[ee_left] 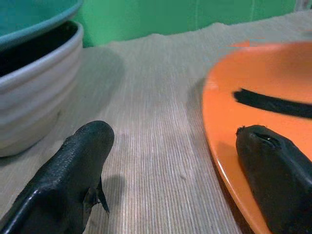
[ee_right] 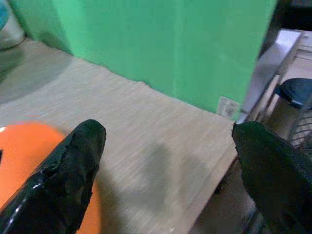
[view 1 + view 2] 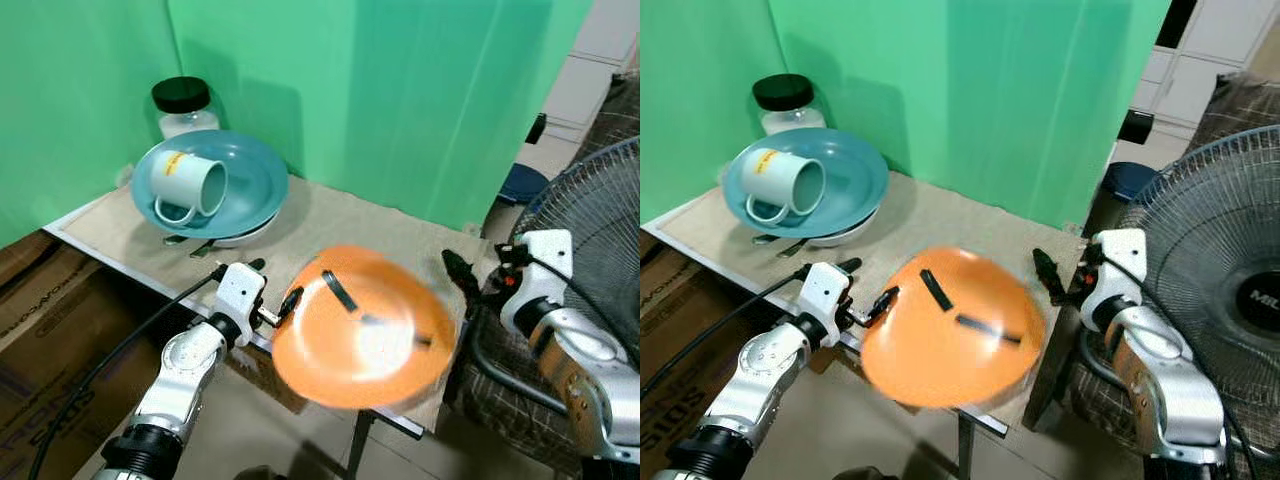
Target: Setting the table
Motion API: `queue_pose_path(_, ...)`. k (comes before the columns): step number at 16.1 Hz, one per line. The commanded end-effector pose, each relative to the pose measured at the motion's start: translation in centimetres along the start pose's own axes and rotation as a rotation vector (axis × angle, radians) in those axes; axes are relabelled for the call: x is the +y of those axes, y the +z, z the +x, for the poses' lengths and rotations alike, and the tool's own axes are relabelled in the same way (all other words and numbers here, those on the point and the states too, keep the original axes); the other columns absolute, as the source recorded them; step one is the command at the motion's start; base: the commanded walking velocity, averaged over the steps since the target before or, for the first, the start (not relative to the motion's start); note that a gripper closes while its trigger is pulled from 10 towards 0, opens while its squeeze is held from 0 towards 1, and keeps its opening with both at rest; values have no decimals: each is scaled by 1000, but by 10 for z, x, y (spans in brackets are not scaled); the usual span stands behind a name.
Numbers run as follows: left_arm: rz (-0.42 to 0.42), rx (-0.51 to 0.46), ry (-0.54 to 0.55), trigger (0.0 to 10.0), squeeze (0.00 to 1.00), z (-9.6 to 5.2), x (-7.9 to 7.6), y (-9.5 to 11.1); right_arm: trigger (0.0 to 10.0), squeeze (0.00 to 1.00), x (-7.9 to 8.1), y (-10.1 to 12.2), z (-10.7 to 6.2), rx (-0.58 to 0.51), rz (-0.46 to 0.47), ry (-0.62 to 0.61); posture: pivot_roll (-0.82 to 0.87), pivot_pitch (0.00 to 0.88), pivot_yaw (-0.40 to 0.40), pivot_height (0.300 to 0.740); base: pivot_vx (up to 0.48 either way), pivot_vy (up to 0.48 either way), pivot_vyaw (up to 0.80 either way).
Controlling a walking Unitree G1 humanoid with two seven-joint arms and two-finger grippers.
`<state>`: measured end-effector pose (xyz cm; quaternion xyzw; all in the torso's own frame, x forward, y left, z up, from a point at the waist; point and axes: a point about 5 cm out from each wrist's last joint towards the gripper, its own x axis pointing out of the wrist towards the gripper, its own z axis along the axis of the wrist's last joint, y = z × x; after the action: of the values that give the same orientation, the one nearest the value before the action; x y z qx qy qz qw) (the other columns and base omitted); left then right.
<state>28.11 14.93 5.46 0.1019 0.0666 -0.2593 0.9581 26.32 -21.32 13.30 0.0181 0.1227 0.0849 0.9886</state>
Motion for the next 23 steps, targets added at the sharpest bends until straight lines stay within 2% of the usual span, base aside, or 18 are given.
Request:
queue_pose_path(1, -22, 119, 14, 10000, 0, -9, -3, -24, 10000, 0, -11, 6, -1, -1, 12, -35, 28, 0, -11, 740, 0, 0, 0)
queue_pose_path(3, -19, 131, 28, 10000, 0, -8, -4, -28, 10000, 0, -25, 9, -2, 20, 22, -57, 25, 0, -16, 740, 0, 0, 0)
queue_pose_path(4, -18, 134, 30, 10000, 0, -8, -4, -28, 10000, 0, -27, 10, -3, 23, 23, -58, 25, 0, -16, 740, 0, 0, 0)
queue_pose_path(5, -14, 136, 38, 10000, 0, -7, -5, -29, 10000, 0, -33, 5, -6, 91, 14, -23, 25, 0, -19, 740, 0, 0, 0)
queue_pose_path(6, -15, 136, 46, 10000, 0, -7, -5, -30, 10000, 0, -32, 1, -9, 135, 7, 35, 24, 0, -20, 740, 0, 0, 0)
queue_pose_path(8, -8, 141, 57, 10000, 0, -7, -4, -30, 10000, 0, -30, -10, -18, 248, -66, 145, 23, 0, -20, 740, 0, 0, 0)
queue_pose_path(10, -5, 143, 64, 10000, 0, -6, -3, -31, 10000, 0, -31, -14, -20, 301, -49, 155, 22, 0, -21, 740, 0, 0, 0)
queue_pose_path(13, 2, 152, 86, 10000, 0, -7, -1, -33, 10000, 0, -31, -13, -22, 382, 130, 202, 22, 0, -21, 740, 0, 0, 0)
queue_pose_path(16, 3, 153, 90, 10000, 0, -6, -1, -33, 10000, 0, -21, -19, -28, 499, 249, 285, 24, 0, -24, 740, 0, 0, 0)
queue_pose_path(17, 4, 153, 91, 10000, 0, -6, 0, -33, 10000, 0, -14, -25, -28, 555, 315, 307, 25, 0, -27, 740, 0, 0, 0)
queue_pose_path(19, 5, 152, 91, 10000, 0, -6, 0, -33, 10000, 0, -5, -25, -27, 567, 405, 347, 29, 0, -28, 740, 0, 0, 0)
queue_pose_path(20, 7, 152, 92, 10000, 0, -6, 1, -33, 10000, 0, 4, -20, -23, 544, 510, 399, 29, 0, -26, 740, 0, 0, 0)
queue_pose_path(21, 9, 153, 92, 10000, 0, -6, 1, -33, 10000, 0, 9, -15, -20, 515, 566, 433, 30, 0, -26, 740, 0, 0, 0)
queue_pose_path(23, 10, 154, 92, 10000, 0, -6, 2, -33, 10000, 0, 19, -15, -20, 551, 585, 478, 31, 0, -24, 740, 0, 0, 0)
